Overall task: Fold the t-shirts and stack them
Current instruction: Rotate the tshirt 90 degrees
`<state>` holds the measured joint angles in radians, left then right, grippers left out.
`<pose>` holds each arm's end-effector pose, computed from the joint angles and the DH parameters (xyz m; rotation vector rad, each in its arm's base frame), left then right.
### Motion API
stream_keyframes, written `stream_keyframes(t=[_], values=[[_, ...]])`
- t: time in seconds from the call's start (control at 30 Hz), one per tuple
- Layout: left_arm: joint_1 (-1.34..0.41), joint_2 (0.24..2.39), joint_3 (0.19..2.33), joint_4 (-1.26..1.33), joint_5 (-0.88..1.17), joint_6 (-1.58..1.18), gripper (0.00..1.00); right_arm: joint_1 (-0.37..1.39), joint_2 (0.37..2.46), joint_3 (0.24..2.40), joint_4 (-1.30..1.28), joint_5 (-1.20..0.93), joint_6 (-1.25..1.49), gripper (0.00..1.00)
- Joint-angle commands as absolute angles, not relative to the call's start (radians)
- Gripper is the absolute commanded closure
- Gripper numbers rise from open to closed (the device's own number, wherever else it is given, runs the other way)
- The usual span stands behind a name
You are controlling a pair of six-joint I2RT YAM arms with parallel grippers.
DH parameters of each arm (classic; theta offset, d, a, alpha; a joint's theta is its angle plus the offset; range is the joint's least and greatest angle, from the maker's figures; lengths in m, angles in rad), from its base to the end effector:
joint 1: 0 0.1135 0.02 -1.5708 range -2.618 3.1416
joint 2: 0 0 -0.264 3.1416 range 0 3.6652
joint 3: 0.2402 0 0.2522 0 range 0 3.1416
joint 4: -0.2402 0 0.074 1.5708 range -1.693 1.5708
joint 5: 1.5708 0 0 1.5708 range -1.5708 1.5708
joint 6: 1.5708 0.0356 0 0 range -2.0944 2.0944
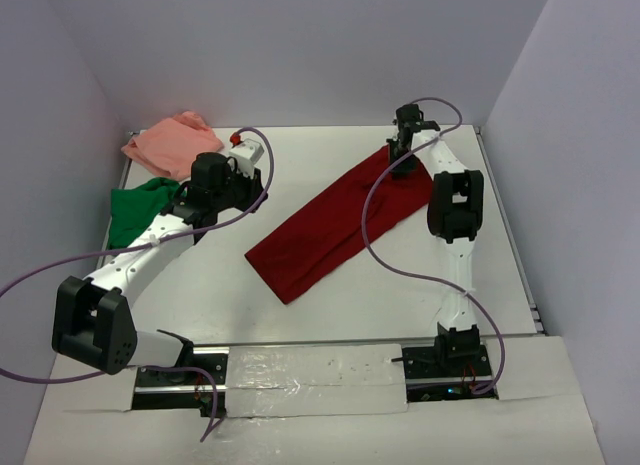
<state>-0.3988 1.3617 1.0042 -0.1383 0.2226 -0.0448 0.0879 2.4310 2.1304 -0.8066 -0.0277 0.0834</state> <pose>0.2838 -0.1281 0.2905 0.5043 2.0299 -0.5012 0.5188 0.0467 0.1725 -0.0148 2.6805 0.0911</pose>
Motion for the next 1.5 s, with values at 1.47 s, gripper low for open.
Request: stream_keyframes(t=[1.47], values=[[-0.365, 1.307, 1.008, -0.117, 0.359, -0.04, 0.71, 0.118, 2.175, 1.931, -0.665, 0.282, 0.044, 1.0]])
